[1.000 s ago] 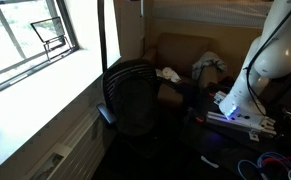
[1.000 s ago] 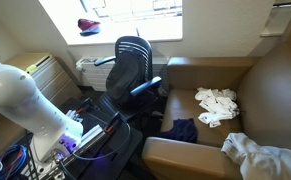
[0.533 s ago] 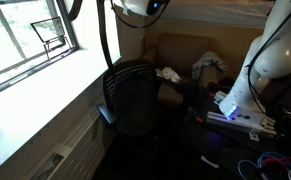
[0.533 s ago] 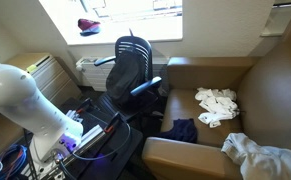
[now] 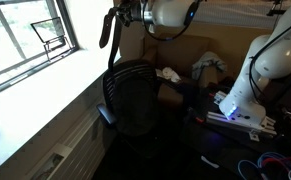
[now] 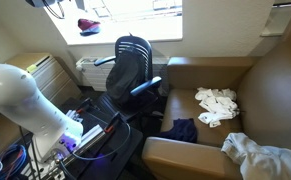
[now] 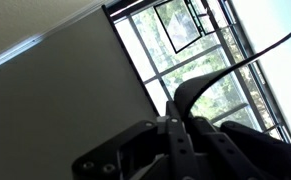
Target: Take the belt off the seat and put it on the back of the chair
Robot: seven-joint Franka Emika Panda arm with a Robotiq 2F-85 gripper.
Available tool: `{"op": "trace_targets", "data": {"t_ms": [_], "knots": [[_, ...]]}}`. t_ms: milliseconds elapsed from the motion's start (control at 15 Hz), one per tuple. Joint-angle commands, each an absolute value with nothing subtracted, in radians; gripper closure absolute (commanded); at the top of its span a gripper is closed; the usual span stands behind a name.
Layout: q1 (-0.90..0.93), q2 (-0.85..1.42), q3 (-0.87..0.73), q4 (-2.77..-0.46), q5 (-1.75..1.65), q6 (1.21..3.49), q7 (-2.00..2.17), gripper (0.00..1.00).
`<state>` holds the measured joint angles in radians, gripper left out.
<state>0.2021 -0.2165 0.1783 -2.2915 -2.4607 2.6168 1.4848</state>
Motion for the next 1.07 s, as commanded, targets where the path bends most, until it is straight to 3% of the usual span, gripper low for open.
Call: {"op": "trace_targets", "data": {"t_ms": [0,667,1000], "knots": [[0.257,-0.297,0.155,-2.372,-2.391,2.655,1.485,0.99],[0.310,-0.221,0.168,-2.374,-2.339,2.688,1.585,0.96],[0.411,-0.060,0.141,-2.357,-2.508,2.760,1.948,0.99]]}}
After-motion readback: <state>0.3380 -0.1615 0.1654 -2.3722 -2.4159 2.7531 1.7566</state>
